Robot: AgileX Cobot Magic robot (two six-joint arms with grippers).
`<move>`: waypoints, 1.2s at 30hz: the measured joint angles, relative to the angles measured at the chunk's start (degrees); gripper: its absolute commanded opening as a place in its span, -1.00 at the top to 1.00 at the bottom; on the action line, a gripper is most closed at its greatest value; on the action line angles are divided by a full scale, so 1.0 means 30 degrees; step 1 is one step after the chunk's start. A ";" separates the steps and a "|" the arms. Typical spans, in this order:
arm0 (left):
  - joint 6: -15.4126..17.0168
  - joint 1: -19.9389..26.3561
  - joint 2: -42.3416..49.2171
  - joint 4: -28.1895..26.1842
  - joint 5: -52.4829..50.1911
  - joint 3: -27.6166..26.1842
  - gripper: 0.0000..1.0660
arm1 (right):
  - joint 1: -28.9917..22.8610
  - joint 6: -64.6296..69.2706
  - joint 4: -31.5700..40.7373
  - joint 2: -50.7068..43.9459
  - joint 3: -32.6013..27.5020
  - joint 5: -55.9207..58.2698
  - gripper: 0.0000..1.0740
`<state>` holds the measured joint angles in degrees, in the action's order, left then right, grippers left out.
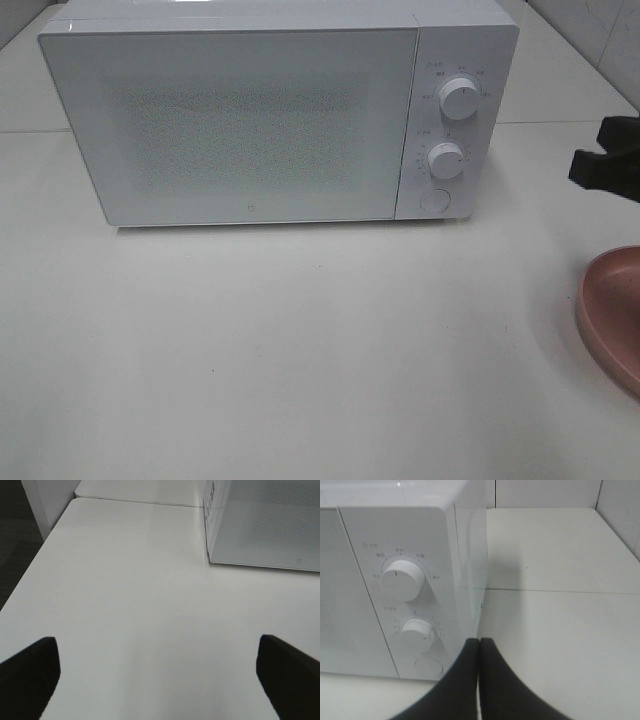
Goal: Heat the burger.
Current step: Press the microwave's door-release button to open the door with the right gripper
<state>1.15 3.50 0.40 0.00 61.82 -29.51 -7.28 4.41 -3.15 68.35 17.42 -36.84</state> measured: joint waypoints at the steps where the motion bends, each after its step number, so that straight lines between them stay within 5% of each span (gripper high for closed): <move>1: 0.0000 0.0000 0.0000 0.0000 0.0000 0.0000 -0.88 | 0.0000 0.0000 0.0000 0.0000 0.0000 0.0000 1.00; 8: 0.0000 0.0000 0.0000 0.0000 0.0000 0.0000 -0.88 | -0.1432 0.1127 0.0000 0.3514 -0.1432 -0.5309 1.00; 15: 0.0000 0.0000 0.0000 0.0000 0.0000 0.0000 -0.88 | -0.2387 0.2903 0.0000 0.5500 -0.1509 -0.6054 1.00; 27: 0.0000 0.0000 0.0000 0.0000 0.0000 0.0000 -0.88 | -0.3018 1.7074 -0.2082 0.9874 -0.1203 -0.8843 1.00; 36: 0.0000 0.0000 0.0000 0.0000 0.0000 0.0000 -0.88 | -0.3495 2.1505 -0.0382 1.1918 0.1050 -0.8327 1.00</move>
<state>1.15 3.50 0.40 0.00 61.82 -29.51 -17.76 68.93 -4.30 104.11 20.57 -61.82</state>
